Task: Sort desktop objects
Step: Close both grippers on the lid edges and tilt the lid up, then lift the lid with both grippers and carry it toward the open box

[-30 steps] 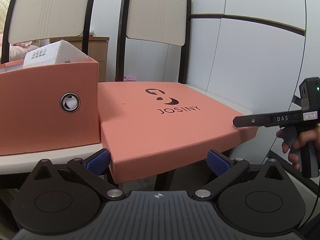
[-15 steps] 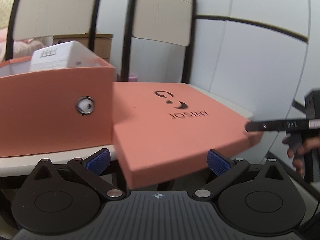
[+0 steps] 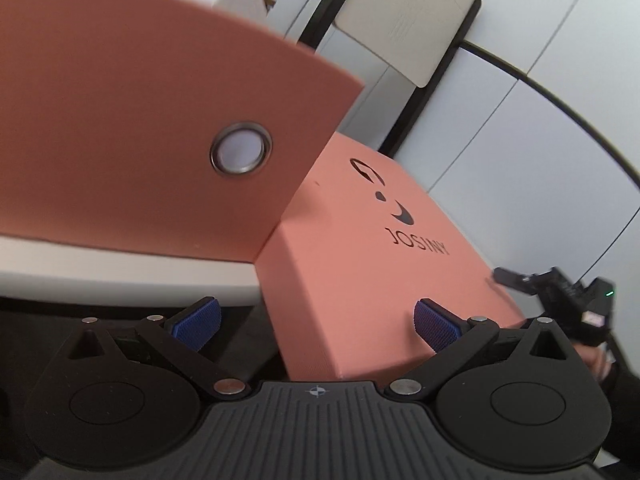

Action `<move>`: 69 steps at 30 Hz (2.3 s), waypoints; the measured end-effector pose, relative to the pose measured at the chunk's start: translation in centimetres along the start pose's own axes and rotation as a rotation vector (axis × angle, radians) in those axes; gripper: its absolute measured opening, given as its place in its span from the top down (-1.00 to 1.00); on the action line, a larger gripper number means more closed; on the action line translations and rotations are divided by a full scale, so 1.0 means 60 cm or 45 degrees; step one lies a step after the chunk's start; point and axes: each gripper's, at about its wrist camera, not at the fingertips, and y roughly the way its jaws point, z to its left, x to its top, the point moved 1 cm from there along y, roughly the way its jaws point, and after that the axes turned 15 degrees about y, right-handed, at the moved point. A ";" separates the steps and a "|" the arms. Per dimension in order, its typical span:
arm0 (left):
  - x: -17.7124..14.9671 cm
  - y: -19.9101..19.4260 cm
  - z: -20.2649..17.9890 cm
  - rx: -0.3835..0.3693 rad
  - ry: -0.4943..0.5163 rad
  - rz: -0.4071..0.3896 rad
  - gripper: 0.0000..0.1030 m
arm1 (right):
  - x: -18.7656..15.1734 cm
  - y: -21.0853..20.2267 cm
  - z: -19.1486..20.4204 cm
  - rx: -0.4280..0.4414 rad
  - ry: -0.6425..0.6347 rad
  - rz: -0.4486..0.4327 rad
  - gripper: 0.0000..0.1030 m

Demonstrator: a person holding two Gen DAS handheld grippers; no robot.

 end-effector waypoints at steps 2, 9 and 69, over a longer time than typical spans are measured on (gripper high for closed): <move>-0.002 0.012 0.003 -0.046 -0.028 0.009 -1.00 | 0.003 0.009 -0.008 -0.003 0.044 0.017 -1.00; -0.001 0.026 -0.010 -0.104 0.003 0.020 -0.82 | 0.003 0.017 -0.013 0.024 0.077 0.051 -1.00; -0.036 -0.015 0.001 -0.222 -0.098 -0.057 -0.81 | 0.015 -0.061 -0.015 -0.011 0.059 0.063 -0.27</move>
